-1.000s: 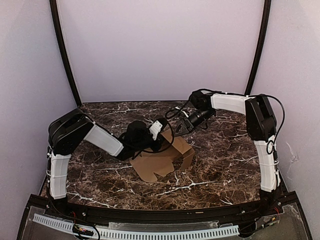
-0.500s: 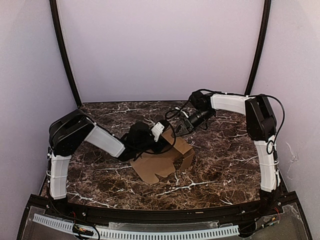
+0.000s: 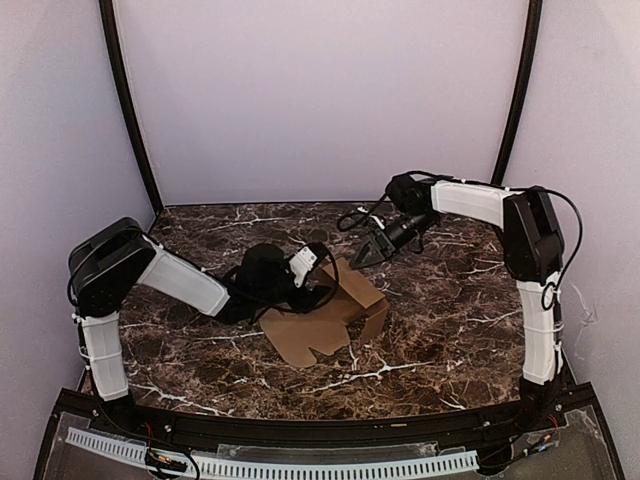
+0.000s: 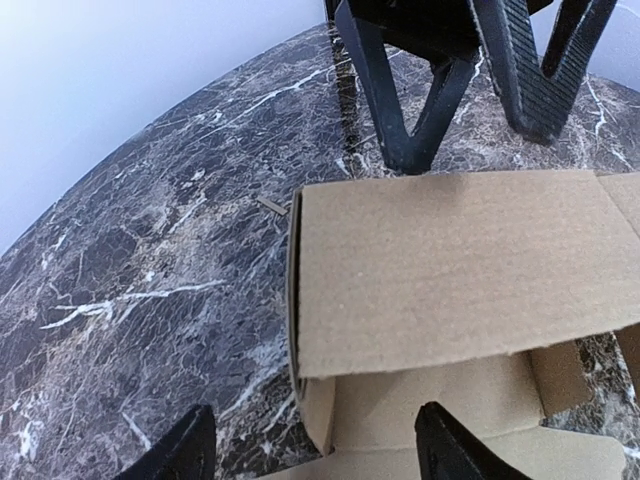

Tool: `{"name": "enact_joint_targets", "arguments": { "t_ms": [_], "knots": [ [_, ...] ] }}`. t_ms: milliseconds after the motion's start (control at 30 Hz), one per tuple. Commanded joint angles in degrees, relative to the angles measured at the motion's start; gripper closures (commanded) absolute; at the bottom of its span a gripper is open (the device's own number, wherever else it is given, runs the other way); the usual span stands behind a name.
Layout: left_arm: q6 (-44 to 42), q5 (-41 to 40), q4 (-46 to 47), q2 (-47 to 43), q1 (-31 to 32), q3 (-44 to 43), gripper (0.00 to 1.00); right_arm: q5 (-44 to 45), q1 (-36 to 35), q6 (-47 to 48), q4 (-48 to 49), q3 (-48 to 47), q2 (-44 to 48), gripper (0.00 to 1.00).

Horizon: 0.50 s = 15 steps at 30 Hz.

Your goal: Fold the paper box

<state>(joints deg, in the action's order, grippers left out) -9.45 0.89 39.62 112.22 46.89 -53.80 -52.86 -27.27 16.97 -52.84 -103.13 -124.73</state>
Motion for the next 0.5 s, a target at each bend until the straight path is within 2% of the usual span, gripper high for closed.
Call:
{"name": "enact_joint_targets", "arguments": {
  "t_ms": [0,167,267,367,467],
  "knots": [
    [-1.81,-0.18,-5.30,-6.88,0.30,2.19,0.30,0.30,1.62,1.87,-1.34,3.34,5.35,0.39],
    [-4.10,-0.01,-11.51,-7.98,0.30,0.38,0.31,1.43,5.12,2.94,2.49,13.73,13.86,0.38],
    [-5.45,1.78,-14.58,-11.10,0.26,-0.05,0.30,6.49,6.07,5.75,7.24,22.47,22.92,0.37],
    [-7.15,3.75,-25.57,-13.24,0.11,-3.83,0.29,10.45,6.00,8.56,13.08,32.63,31.07,0.34],
    [-9.14,8.35,-35.02,-13.85,-0.13,-8.91,0.29,12.53,5.90,9.81,15.98,38.89,34.84,0.34]
  ]
}}
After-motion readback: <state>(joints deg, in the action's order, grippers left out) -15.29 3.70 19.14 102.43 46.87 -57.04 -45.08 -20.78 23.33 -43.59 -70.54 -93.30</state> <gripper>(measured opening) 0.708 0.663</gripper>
